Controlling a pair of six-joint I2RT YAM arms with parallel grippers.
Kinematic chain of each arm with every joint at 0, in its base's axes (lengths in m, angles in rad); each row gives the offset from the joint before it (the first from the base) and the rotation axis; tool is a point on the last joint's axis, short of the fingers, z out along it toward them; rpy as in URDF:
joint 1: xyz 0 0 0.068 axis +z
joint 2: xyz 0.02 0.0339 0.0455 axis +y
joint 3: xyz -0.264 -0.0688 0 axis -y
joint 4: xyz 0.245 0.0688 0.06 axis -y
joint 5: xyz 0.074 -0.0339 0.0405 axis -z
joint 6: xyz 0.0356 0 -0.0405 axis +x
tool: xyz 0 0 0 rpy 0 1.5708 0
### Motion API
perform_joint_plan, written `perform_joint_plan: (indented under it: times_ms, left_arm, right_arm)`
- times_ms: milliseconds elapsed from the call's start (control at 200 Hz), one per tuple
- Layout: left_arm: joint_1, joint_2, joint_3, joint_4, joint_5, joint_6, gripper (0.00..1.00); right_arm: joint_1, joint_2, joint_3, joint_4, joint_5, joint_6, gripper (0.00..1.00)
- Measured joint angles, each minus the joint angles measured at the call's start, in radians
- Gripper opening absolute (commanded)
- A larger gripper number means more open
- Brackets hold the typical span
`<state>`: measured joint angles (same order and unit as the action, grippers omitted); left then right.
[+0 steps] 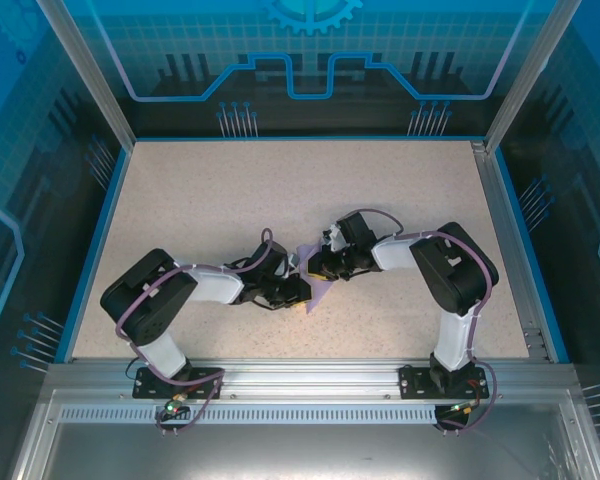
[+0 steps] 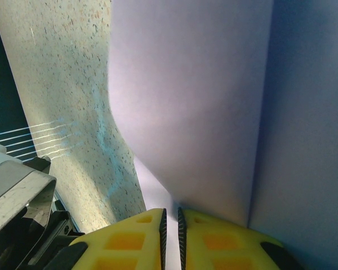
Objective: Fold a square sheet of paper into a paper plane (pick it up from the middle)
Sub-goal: Fourth fold the wing at the center of the table.
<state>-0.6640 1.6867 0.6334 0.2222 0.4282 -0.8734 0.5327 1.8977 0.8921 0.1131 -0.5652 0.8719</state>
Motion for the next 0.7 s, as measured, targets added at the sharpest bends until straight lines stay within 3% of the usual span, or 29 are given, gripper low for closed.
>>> perform_joint_plan:
  times_ms: [125,435,700]
  left_arm:
    - [-0.013,-0.01,0.011,-0.037,-0.03,0.0,0.19]
    - [-0.027,-0.023,0.02,-0.087,-0.065,0.008,0.05]
    - [-0.037,-0.024,0.028,-0.106,-0.078,0.008,0.14]
  right_arm:
    - [0.0,0.0,0.0,0.0,0.0,0.0,0.16]
    - [0.0,0.0,-0.002,0.004,0.0,0.0,0.16]
    - [0.0,0.0,-0.003,0.003,0.0,0.0,0.16]
